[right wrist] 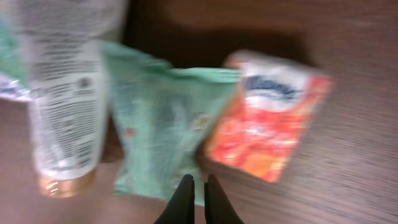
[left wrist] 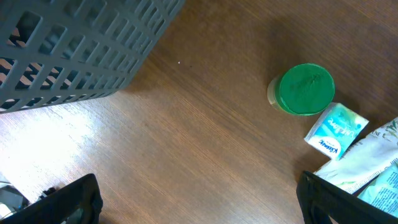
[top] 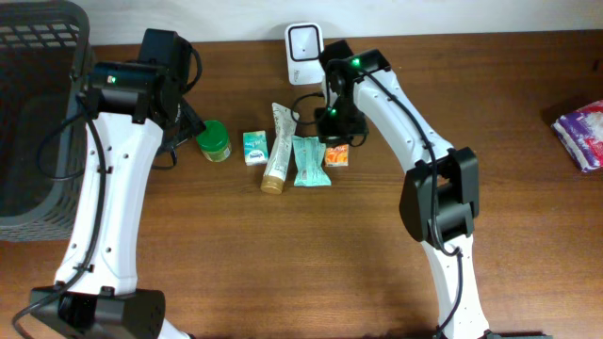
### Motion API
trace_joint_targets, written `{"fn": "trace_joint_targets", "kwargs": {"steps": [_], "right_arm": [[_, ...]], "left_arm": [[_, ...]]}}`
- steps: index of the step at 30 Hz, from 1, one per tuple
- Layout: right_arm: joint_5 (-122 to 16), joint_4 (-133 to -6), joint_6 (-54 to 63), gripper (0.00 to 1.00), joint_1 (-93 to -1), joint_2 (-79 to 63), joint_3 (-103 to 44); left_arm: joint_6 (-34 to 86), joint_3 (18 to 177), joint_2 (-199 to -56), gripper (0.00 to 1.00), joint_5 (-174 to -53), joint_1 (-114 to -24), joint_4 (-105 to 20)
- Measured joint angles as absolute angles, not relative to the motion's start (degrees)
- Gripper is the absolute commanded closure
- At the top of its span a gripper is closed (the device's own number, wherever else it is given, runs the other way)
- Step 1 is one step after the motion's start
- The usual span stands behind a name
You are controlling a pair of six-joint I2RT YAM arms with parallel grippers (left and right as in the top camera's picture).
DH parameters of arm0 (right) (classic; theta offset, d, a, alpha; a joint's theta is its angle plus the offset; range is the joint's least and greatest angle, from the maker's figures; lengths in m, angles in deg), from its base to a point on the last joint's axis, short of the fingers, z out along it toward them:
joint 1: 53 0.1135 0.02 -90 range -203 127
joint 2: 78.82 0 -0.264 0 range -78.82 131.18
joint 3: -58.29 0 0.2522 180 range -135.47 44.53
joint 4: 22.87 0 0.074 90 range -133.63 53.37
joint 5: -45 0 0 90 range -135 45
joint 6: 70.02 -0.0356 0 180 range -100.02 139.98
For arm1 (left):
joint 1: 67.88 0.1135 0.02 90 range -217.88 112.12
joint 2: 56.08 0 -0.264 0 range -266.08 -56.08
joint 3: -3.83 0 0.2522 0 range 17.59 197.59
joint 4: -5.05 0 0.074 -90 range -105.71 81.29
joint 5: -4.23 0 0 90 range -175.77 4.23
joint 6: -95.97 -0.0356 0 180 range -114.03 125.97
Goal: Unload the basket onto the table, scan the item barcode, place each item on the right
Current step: 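Reach the right gripper to the orange Kleenex pack and grasp it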
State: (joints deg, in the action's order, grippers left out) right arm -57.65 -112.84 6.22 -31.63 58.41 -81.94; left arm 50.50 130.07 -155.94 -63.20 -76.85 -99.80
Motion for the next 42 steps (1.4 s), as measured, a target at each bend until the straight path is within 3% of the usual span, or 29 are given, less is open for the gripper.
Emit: {"fn": "trace_joint_targets", "kwargs": {"steps": [10,19,26,30,35,36,37,42], "right_arm": [[-58.1,-103.3,4.9,0.96,-29.7,58.4,-71.4],[-62.9,-95.5,3.3,0.96,-23.6,58.4,-71.0],[-63.7,-97.2,2.0,0.96,-22.6,58.4,-71.6],[-64.2,-105.1,2.3,0.78,-25.0,58.4,-76.5],[-64.2,-111.8,3.7,0.78,-30.8,58.4,-79.5],[-64.2,-111.9,3.8,0.71,-31.6,58.4,-79.3],[-64.1,-111.8,3.8,0.55,-31.8,58.4,-78.9],[-62.9,-109.4,2.4,0.51,-30.9,58.4,-75.2]], "left_arm": [[50.5,130.1,-155.9,0.01,-63.2,-76.9,-99.8],[50.5,130.1,-155.9,0.01,-63.2,-76.9,-99.8],[50.5,130.1,-155.9,0.01,-63.2,-76.9,-99.8],[50.5,130.1,-155.9,0.01,-63.2,-76.9,-99.8],[50.5,130.1,-155.9,0.01,-63.2,-76.9,-99.8],[50.5,130.1,-155.9,0.01,-63.2,-76.9,-99.8],[50.5,130.1,-155.9,0.01,-63.2,-76.9,-99.8],[50.5,130.1,-155.9,0.01,-63.2,-76.9,-99.8]]}}
